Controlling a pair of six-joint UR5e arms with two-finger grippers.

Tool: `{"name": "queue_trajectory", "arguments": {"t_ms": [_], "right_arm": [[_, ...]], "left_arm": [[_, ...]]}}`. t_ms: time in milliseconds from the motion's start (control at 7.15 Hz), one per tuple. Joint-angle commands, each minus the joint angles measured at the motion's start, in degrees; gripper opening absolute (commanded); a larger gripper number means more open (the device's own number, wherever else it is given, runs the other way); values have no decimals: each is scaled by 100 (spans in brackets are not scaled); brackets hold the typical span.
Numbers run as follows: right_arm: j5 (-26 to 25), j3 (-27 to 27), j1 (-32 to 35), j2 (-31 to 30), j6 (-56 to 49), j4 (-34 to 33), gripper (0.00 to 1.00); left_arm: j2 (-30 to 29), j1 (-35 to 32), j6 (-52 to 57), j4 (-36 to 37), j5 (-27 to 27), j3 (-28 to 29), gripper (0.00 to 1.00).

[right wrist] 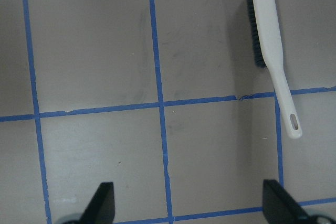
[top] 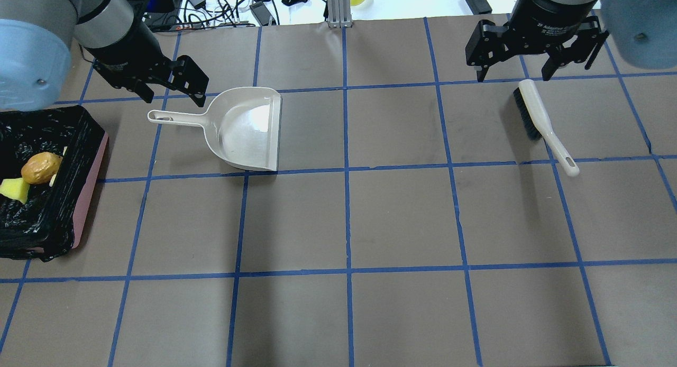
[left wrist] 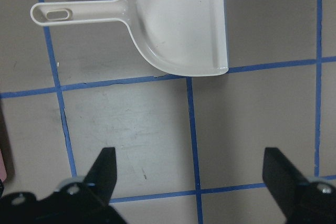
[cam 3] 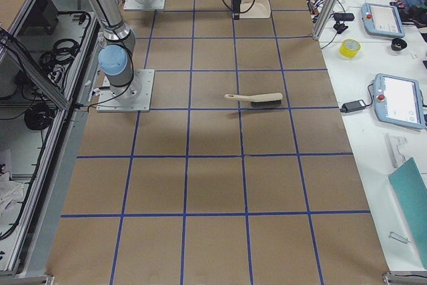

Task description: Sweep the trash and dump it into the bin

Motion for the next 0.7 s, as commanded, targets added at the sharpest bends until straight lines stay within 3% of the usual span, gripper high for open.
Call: {"name": "queue_trajectory", "arguments": {"t_ms": [0,559], "right_arm": [[0,0,0,-1,0,6,100],[0,0,0,8,0,6,100]], "left_arm": [[161,-21,-132,-241,-37,-21,100],[215,-30,-132,-250,-54,-38,100]]}}
